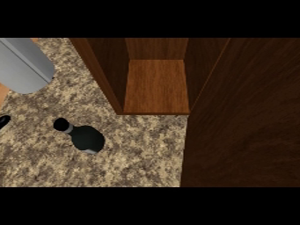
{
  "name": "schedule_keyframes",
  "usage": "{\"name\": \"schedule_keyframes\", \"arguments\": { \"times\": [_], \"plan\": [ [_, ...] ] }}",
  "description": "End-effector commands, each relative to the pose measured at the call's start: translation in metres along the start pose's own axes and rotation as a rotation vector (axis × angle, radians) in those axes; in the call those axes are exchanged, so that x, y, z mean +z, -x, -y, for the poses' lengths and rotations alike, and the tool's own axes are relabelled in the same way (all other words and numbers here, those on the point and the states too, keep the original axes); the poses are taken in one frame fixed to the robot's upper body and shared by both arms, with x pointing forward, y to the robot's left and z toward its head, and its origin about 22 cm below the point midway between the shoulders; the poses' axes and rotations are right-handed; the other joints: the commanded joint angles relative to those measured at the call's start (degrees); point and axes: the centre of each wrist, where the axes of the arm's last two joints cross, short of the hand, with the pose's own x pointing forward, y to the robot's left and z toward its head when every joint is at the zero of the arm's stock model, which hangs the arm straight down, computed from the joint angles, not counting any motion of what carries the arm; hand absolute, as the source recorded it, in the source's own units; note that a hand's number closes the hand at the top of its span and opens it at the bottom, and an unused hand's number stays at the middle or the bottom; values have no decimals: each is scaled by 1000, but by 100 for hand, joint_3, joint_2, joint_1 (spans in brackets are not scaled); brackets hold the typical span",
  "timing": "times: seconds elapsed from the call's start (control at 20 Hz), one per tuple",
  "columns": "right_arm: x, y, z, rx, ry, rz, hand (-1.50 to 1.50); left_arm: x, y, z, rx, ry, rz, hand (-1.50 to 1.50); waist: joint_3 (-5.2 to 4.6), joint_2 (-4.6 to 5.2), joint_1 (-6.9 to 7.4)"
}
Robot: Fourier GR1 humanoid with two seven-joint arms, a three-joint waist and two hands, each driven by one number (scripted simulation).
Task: Pick up the wine, place it into the cabinet and close the cabinet
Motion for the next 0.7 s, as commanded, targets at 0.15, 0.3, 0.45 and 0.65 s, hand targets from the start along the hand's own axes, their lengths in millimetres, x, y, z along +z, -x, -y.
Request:
{"name": "schedule_keyframes", "arguments": {
  "times": [0.15,0.3,0.45,0.65],
  "plan": [
    [18,-47,-2,-17,-34,15,-150,-6,-24,10,1,-27,-33,-150,2,-3,-40],
    [6,-40,-3,-25,-8,21,-150,-11,-19,18,-1,-14,-39,-150,3,7,-36],
    [2,-54,-9,-31,-28,9,-150,-13,-32,17,2,-30,-50,-150,1,1,-32],
    [-11,-64,-12,-39,-7,32,-150,-25,-10,11,-21,-38,-83,-150,-3,7,-59]
  ]
}}
